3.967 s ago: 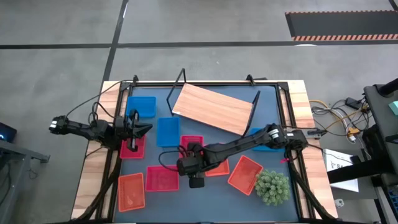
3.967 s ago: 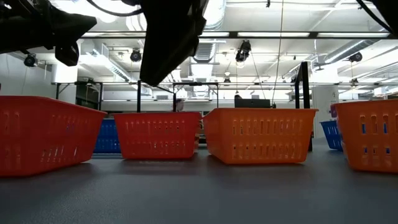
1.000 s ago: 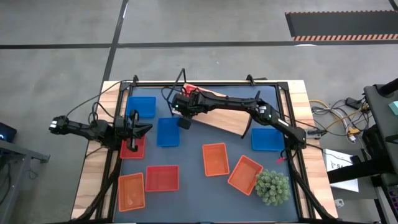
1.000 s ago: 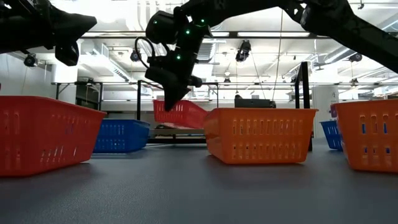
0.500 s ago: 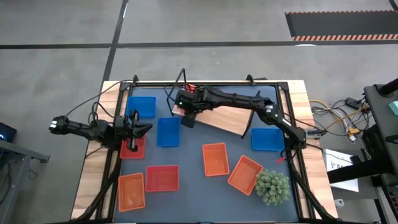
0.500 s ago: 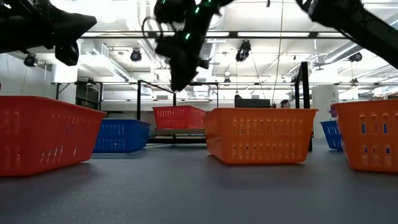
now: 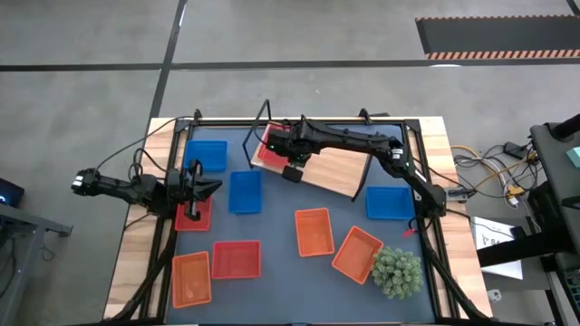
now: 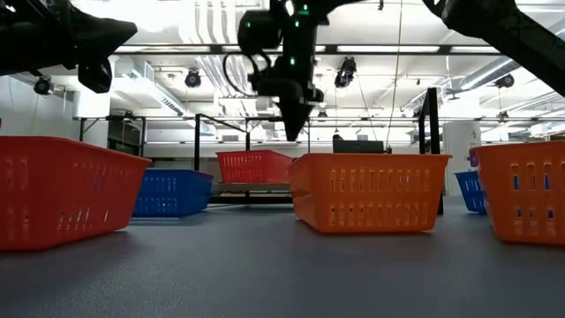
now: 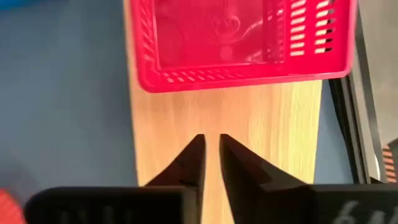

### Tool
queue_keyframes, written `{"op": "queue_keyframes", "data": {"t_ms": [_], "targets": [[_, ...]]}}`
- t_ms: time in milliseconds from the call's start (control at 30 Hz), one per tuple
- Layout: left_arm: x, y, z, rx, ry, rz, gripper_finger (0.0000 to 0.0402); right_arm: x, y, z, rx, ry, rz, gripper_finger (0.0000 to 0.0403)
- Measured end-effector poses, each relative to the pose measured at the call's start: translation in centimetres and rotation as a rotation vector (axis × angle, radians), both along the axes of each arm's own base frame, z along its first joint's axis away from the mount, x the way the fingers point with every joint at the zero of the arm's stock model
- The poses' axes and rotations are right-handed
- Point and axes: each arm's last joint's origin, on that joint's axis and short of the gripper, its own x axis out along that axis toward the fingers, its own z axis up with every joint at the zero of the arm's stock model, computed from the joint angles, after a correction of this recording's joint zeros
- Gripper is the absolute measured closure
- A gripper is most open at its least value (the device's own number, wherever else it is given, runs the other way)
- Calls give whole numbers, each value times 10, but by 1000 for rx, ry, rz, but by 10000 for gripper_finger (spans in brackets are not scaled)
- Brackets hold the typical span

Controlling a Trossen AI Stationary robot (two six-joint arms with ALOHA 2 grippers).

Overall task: Stack baskets on shelf by color
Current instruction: Put the top right red bin on the shelf

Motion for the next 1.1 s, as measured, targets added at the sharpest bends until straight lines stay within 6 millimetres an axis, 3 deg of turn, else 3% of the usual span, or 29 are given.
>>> {"op": "queue_keyframes", "data": {"t_ms": [100,333,1100], "targets": [[0,0,0,0,0,0,402,0,-9,-15,-2,11,-1,390],[0,0,0,0,0,0,402,3,-34,-39,-29,-54,-16,394],[0,0,0,3,0,1,402,9,-41,-39,-102,-104,29,394]]}}
